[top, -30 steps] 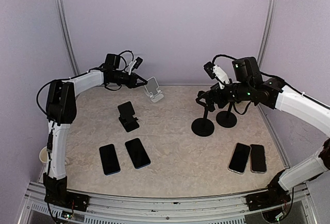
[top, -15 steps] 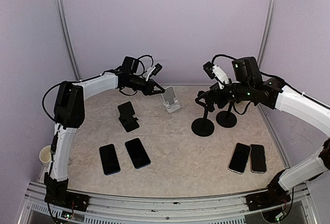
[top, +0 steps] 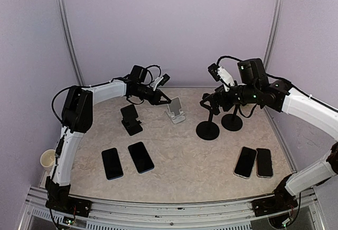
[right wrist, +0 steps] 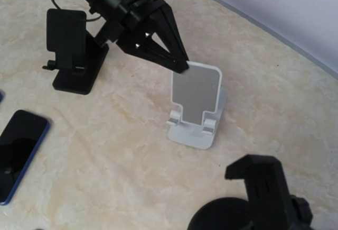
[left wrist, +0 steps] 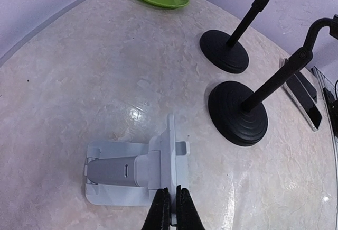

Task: Place the phone on the phone stand
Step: Move the phone stand to the center of the board.

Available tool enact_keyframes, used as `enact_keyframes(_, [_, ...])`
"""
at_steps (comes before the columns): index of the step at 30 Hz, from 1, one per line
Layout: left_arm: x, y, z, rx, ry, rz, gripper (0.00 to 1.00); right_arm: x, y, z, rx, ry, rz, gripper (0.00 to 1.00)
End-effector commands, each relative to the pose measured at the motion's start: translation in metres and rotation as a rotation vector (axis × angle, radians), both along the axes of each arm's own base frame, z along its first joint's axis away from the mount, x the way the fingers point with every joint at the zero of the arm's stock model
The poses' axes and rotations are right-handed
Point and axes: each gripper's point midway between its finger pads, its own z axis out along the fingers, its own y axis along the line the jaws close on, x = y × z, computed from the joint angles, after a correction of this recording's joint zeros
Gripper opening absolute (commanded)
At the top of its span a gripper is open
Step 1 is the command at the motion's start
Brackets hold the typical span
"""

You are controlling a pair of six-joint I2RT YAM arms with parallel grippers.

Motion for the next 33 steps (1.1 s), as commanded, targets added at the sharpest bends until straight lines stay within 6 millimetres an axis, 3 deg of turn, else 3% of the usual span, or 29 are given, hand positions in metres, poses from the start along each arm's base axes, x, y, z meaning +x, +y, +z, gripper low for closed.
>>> enact_keyframes(1, [0.005, -0.007, 0.009, -0.013, -0.044, -0.006, 0.02, -0.004, 0.003, 0.003, 0.003, -0.025, 0.014, 1.0])
enact_keyframes(5, [0.009, -0.005, 0.01, -0.003, -0.056, 0.012, 0.23, -0.004, 0.002, 0.002, 0.0, -0.025, 0.013, 1.0])
enact_keyframes(10, [0.015, -0.001, 0.017, -0.013, -0.062, 0.036, 0.29, -0.005, 0.002, 0.004, 0.003, -0.026, 0.015, 1.0])
enact_keyframes(17, [0.024, 0.014, 0.047, -0.018, -0.072, 0.165, 0.45, -0.006, 0.001, 0.005, 0.005, -0.028, 0.011, 1.0])
enact_keyframes(24, [0.006, 0.037, 0.075, -0.018, -0.084, 0.259, 0.58, -0.001, 0.005, 0.007, -0.007, -0.037, 0.003, 1.0])
enact_keyframes(28, [-0.01, 0.049, 0.096, -0.022, -0.125, 0.298, 0.78, 0.003, 0.019, 0.02, -0.028, -0.073, 0.012, 1.0])
enact_keyframes(30, [-0.013, 0.059, 0.108, -0.014, -0.14, 0.35, 0.97, 0.006, 0.026, 0.023, -0.047, -0.088, 0.008, 1.0])
enact_keyframes(33, [-0.017, 0.077, 0.116, 0.019, -0.156, 0.44, 0.99, 0.011, 0.038, 0.025, -0.073, -0.099, 0.009, 1.0])
